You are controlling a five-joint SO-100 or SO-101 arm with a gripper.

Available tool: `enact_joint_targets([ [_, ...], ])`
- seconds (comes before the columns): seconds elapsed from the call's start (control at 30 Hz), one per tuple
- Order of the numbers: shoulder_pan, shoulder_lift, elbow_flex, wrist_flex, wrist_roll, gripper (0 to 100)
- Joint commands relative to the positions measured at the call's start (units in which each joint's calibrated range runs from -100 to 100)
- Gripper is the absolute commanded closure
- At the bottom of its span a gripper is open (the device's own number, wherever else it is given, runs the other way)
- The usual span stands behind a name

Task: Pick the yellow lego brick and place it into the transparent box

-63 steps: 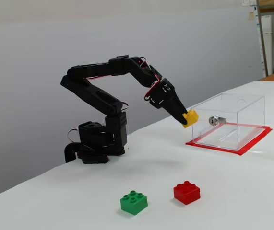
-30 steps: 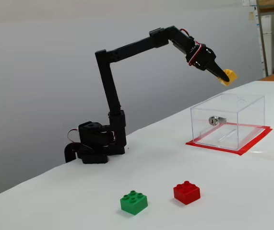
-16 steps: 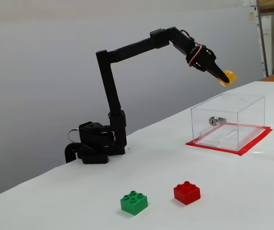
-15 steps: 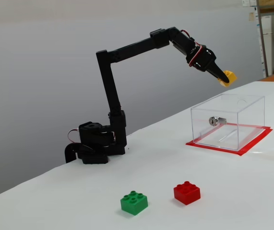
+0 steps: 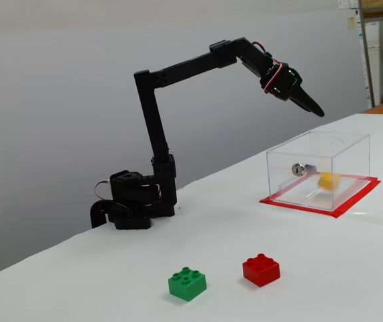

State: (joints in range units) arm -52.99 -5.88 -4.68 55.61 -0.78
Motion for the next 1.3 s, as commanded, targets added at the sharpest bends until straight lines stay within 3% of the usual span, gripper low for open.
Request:
enact_joint_targets([
  [0.0, 0.4, -1.2, -2.5, 0.1, 0.3, 67],
  [0.57, 1.4, -1.3, -3.1, 0.1, 0.3, 68],
  [0.67, 2.8, -1.4, -3.1, 0.2, 0.3, 76],
  [0.8, 5.6, -3.8, -2.5, 0.3, 0.3, 93],
  [0.87, 8.1, -6.0, -1.2, 0.8, 0.3, 99],
  [1.27, 32.4, -24.5, 16.8, 5.7, 0.3, 98],
])
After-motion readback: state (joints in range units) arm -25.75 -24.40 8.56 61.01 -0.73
